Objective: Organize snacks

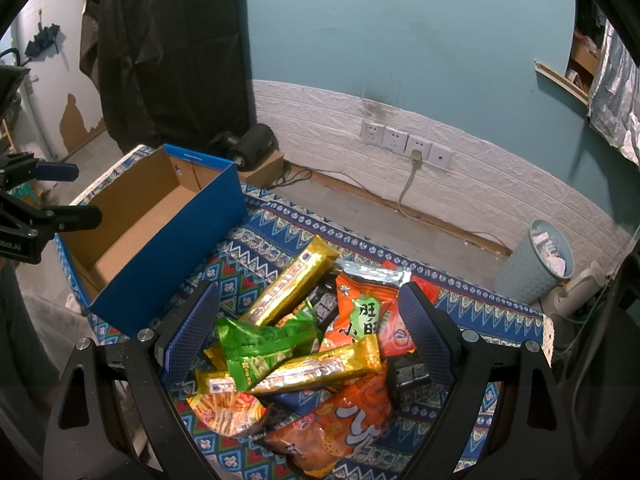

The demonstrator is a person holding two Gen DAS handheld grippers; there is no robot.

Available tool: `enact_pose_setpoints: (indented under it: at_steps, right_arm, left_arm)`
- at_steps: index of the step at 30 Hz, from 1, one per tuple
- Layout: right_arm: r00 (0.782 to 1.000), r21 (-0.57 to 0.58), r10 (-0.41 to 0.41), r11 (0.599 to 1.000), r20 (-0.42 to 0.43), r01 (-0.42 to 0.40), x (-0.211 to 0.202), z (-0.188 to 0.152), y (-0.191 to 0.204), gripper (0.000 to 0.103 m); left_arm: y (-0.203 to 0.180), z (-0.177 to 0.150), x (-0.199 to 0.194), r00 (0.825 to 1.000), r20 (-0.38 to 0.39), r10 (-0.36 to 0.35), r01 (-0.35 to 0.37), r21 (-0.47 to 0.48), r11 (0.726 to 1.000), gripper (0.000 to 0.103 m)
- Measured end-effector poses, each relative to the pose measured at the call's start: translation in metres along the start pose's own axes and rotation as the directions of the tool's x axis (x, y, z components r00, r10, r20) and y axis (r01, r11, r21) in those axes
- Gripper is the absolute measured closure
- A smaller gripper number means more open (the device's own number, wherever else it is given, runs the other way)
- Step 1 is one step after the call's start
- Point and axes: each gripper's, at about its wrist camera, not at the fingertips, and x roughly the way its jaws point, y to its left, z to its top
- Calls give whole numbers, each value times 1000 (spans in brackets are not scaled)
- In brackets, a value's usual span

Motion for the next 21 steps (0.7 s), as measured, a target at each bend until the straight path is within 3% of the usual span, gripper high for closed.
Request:
enact_pose_setpoints:
  at_steps: [21]
  right_arm:
    - [1000,0,1,1000,-2,-1,0,0,0,14]
  left_arm:
    - [-2,-3,0,1000,-1,2,-2,4,1000,10]
